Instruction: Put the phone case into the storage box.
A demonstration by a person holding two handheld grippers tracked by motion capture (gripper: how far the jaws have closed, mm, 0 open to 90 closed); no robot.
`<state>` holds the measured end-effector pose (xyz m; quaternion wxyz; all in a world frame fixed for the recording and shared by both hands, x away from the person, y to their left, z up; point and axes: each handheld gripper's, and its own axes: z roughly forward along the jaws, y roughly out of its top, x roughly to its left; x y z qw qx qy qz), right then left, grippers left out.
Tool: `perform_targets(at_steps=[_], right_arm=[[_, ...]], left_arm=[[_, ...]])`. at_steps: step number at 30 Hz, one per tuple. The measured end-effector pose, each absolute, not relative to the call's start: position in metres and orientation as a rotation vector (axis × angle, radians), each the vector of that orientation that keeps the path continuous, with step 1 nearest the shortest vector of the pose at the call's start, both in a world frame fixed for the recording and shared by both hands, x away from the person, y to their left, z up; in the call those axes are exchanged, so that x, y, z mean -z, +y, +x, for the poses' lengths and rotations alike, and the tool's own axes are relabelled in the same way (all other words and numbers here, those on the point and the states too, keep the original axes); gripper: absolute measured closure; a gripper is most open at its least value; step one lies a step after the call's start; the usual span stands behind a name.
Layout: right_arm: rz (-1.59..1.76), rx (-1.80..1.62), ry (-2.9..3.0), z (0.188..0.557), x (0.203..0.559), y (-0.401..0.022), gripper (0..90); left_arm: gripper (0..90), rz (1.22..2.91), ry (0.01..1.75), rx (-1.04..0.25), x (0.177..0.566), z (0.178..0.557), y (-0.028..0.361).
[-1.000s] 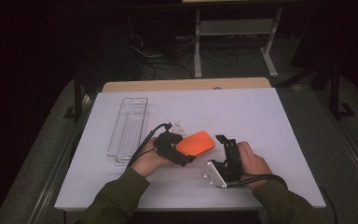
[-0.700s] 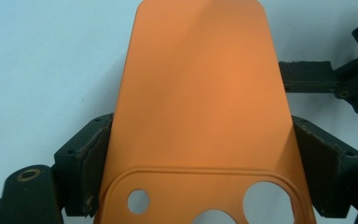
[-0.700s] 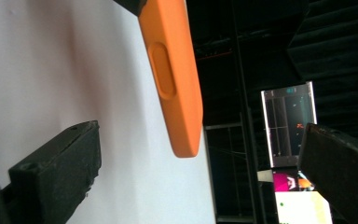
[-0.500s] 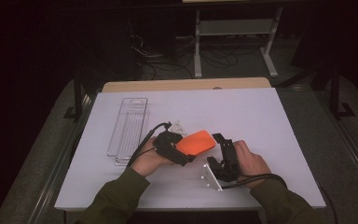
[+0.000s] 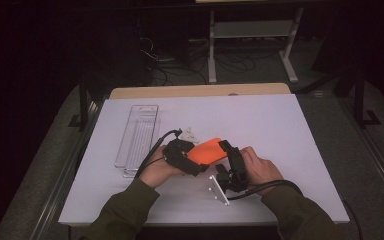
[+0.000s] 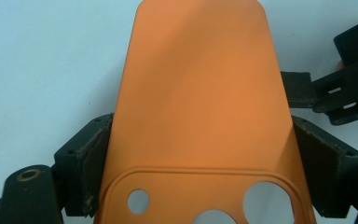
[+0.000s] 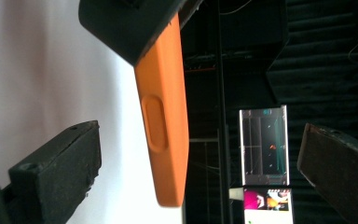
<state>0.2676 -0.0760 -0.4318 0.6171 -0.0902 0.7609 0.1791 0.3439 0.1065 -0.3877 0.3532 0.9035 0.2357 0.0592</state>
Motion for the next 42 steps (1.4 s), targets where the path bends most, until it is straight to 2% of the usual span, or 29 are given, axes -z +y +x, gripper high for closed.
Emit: perform_targets(at_steps=[13, 18, 22, 29, 36, 42], right_arm=[[-0.237, -0.370, 1.723, 0.269, 0.438, -0.068, 1.5], [-0.236, -0.422, 1.696, 0.266, 0.439, -0.069, 12.4], [-0.252, -0.393, 1.725, 0.264, 0.438, -0.069, 17.3], [-0.259, -0.383, 1.737, 0.263, 0.441, -0.069, 22.9], [-0.261, -0.385, 1.754, 0.264, 0.443, -0.068, 24.7], [-0.271, -0.389, 1.750, 0.262, 0.445, -0.067, 35.2]], left_arm=[[15.6, 2.338, 0.603, -0.152, 0.387, 0.342, 0.104], [15.5, 2.331, 0.590, -0.138, 0.387, 0.341, 0.104], [15.5, 2.330, 0.595, -0.135, 0.388, 0.341, 0.103], [15.5, 2.349, 0.577, -0.141, 0.388, 0.340, 0.103], [15.6, 2.359, 0.565, -0.142, 0.387, 0.341, 0.104], [15.6, 2.348, 0.570, -0.136, 0.389, 0.341, 0.104]])
